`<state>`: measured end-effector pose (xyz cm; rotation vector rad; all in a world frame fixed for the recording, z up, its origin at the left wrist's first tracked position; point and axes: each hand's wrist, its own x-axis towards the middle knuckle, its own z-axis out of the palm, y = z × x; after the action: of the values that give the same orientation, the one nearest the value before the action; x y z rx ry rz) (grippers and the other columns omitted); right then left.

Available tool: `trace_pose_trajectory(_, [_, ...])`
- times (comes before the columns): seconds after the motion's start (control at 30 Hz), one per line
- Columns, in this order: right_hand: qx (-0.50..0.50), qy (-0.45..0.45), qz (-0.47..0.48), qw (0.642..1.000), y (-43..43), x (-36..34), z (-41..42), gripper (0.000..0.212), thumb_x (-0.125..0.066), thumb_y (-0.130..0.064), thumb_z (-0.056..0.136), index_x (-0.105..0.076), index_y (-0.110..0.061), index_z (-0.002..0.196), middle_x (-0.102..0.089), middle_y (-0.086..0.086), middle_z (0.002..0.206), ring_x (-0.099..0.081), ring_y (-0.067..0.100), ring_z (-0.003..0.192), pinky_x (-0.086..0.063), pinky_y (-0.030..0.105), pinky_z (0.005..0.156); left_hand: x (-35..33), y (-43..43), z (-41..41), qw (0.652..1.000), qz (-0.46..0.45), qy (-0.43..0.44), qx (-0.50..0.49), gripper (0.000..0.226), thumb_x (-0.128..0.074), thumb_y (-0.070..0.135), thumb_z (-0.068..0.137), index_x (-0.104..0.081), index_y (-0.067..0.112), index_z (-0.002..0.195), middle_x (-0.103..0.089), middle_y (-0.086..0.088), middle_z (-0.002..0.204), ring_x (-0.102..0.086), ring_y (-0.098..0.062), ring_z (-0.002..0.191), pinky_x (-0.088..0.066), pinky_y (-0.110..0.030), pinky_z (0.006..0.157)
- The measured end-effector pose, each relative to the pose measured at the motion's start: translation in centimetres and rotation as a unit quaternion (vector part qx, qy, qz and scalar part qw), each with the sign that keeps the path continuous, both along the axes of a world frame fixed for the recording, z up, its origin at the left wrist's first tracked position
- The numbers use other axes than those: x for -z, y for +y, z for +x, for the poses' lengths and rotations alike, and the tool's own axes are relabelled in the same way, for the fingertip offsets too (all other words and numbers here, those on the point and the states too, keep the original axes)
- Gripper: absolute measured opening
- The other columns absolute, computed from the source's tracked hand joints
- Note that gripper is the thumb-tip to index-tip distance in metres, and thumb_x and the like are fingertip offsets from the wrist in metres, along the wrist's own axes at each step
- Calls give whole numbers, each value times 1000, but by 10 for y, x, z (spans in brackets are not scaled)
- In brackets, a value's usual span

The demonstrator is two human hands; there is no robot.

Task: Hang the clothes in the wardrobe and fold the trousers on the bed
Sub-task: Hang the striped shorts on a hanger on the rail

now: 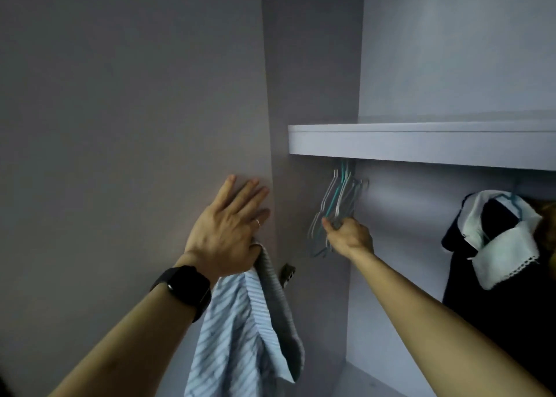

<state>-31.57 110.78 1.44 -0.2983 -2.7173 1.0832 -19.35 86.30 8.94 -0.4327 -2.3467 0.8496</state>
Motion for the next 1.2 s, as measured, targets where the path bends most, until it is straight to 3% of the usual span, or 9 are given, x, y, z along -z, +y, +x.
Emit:
trace_pose_trajectory(0.17, [32,19,4,999,-20,10,-23,31,-63,-30,91,-71,-9,113,-68,18,119,-64,38,108,-54,37,86,1,-15,-11,999,-33,40,-1,73,-27,63,92,-22,32,158,11,-7,167,17,-26,154,27,-54,116])
trace_pose_trajectory(0.4, [141,67,12,988,-15,-1,-15,45,-46,-40,94,-67,-11,122,-65,20,126,-62,41,114,-48,41,90,18,-20,-11,999,-2,34,26,66,-38,60,89,-42,34,150,-6,-7,168,3,-27,156,19,-54,120])
trace_pose_trajectory(0.5, [161,83,19,983,-6,-12,-4,46,-38,-40,99,-68,-13,121,-65,21,125,-61,41,113,-47,42,90,18,-25,-5,998,34,10,57,52,-49,48,84,-64,33,132,-30,-8,163,-11,-28,155,12,-53,122])
trace_pose_trajectory(0.6, [129,91,23,987,10,-14,21,40,-34,-40,100,-68,-17,102,-67,20,114,-60,39,97,-43,39,80,15,-29,1,991,79,-19,106,31,-60,33,72,-81,25,93,-71,-1,121,-41,-30,142,-9,-54,124])
trace_pose_trajectory(0.77, [107,85,-39,990,41,-6,91,39,-42,-42,97,-53,-15,72,-67,14,87,-57,37,81,-47,37,73,0,-11,10,982,169,-26,76,28,-57,34,63,-78,17,69,-69,-1,65,-64,-27,95,-25,-44,118])
trace_pose_trajectory(0.87, [74,80,-87,990,57,4,157,42,-50,-44,99,-55,-24,63,-58,-5,55,-57,31,66,-45,34,62,-9,14,24,970,227,-89,-14,28,-54,38,76,-75,19,82,-73,0,81,-65,-27,86,-34,-36,94])
trace_pose_trajectory(1.0, [42,51,-169,983,73,26,248,52,-55,-45,100,-48,-18,56,-40,-6,45,-41,11,51,-38,37,59,7,39,49,894,363,-258,-55,24,-55,38,85,-61,28,106,-70,-4,107,-66,-34,93,-43,-34,73])
trace_pose_trajectory(1.1, [17,28,-215,976,79,35,300,58,-56,-48,98,-39,-12,56,-35,-2,47,-34,9,47,-35,33,55,32,51,73,855,373,-356,-61,58,-58,38,82,-41,48,137,-64,-6,126,-64,-37,108,-50,-41,85])
trace_pose_trajectory(1.2, [-5,11,-277,961,80,41,338,60,-60,-44,96,-33,-22,47,-32,1,46,-31,10,44,-28,30,52,59,65,96,825,369,-426,-30,75,-59,31,83,-29,59,145,-61,-9,132,-63,-38,111,-52,-42,90])
